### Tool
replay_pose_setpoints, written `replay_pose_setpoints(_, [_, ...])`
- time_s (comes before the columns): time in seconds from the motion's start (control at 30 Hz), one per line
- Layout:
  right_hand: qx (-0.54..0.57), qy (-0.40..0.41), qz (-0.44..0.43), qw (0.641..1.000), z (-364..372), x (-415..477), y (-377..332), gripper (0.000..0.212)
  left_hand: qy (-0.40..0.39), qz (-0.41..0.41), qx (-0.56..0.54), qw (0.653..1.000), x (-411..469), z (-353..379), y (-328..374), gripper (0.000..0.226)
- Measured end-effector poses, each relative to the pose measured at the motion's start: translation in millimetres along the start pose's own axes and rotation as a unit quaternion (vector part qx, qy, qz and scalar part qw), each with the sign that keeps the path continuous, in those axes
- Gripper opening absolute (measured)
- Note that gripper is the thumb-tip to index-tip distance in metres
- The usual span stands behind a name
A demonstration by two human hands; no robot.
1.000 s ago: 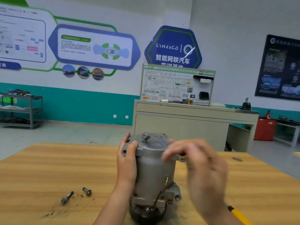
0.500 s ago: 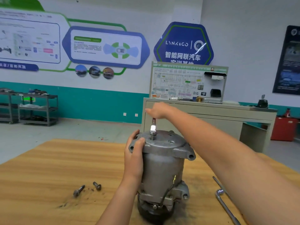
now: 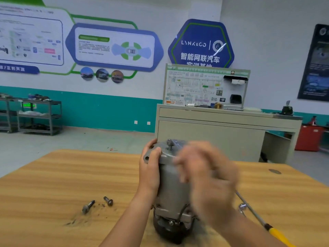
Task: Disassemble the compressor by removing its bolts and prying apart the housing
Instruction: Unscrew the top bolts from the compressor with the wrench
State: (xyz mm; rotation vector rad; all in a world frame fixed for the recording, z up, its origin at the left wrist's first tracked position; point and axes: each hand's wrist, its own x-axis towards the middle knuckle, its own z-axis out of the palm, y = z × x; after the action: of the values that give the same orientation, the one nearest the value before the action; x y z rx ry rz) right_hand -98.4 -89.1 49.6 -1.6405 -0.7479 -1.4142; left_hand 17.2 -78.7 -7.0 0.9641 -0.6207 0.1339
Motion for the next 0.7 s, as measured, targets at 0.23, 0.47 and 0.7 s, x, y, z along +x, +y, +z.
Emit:
replay_pose_setpoints(0.23, [-0.262,0.110,0.353,0.891,-113.9,29.1,91.7,0.024,0.006,-0.075,0.020,0.997,14.5,-17.3,-6.0,0.041])
replay_pose_setpoints(0.47, [-0.440,-0.395,0.390,0.706,-22.8,106.0,164.9,0.045,0.013,-0.087,0.021,0.996,11.5,-15.8,-0.9,0.039])
replay_pose_setpoints(0.7, [-0.426,-0.543,0.230,0.686,108.8,102.7,125.8,0.039,0.017,-0.063,0.025,0.998,11.2,-16.4,-4.3,0.022])
